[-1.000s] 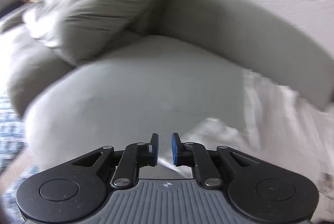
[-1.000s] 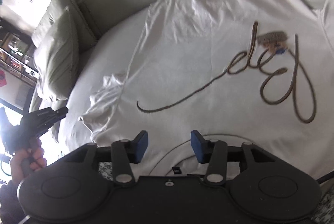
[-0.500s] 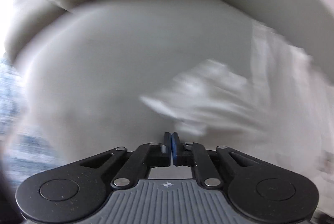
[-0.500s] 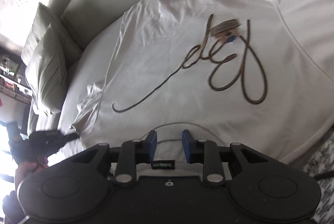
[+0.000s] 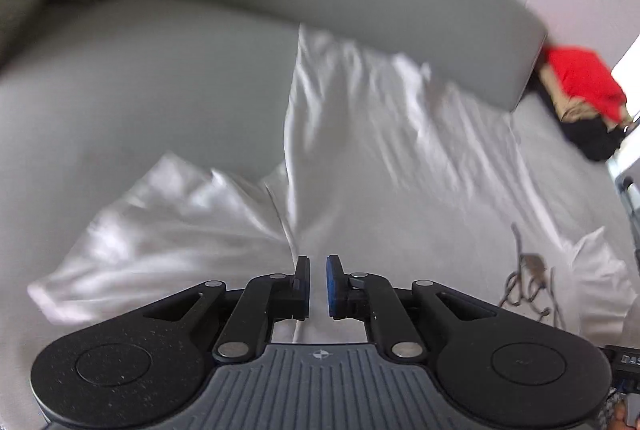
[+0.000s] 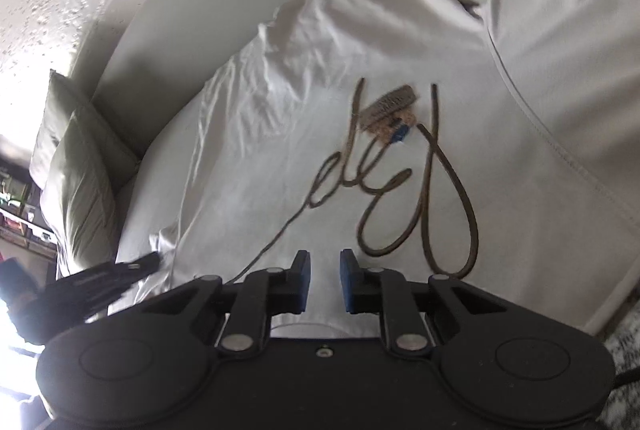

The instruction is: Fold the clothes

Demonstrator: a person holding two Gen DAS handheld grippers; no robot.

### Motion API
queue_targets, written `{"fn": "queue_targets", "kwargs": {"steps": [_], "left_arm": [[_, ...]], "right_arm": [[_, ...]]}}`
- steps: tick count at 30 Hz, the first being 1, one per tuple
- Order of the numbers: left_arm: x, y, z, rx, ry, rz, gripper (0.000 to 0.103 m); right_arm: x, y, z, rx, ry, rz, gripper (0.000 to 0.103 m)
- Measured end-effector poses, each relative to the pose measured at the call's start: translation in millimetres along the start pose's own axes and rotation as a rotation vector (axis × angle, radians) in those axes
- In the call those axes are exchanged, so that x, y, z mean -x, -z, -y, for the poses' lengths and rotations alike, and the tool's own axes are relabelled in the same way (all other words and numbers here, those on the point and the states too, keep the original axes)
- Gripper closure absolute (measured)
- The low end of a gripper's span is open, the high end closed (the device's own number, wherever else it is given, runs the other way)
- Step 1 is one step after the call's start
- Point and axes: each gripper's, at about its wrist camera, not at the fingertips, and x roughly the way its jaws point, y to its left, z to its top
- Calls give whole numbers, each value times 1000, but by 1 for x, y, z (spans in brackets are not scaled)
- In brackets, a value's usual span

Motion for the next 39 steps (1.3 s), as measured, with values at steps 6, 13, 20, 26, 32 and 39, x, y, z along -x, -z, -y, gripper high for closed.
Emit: {"fn": "queue_targets", "kwargs": {"steps": [6,13,20,26,32,39], "left_arm": [[-24,-26,-34,99,-285,73,90],[7,-25,-63,87,-551,149,94],[58,11,-31,25,-89,67,94],[37,48,65,-116,29,-133,89],[18,103,99,-219,-30,-204,89],[68,100,105,-267,-102,-170,89]], "right_arm": [[-5,-6,12,-29,-27,17,88],[4,-7,14,-33,-31,33,88],[22,-4,12,-11,-23,51,86],[22,1,-10,76,41,47,86],[34,9,3,87,202,-16,86],[74,13,-2,58,173,-33,88]]}}
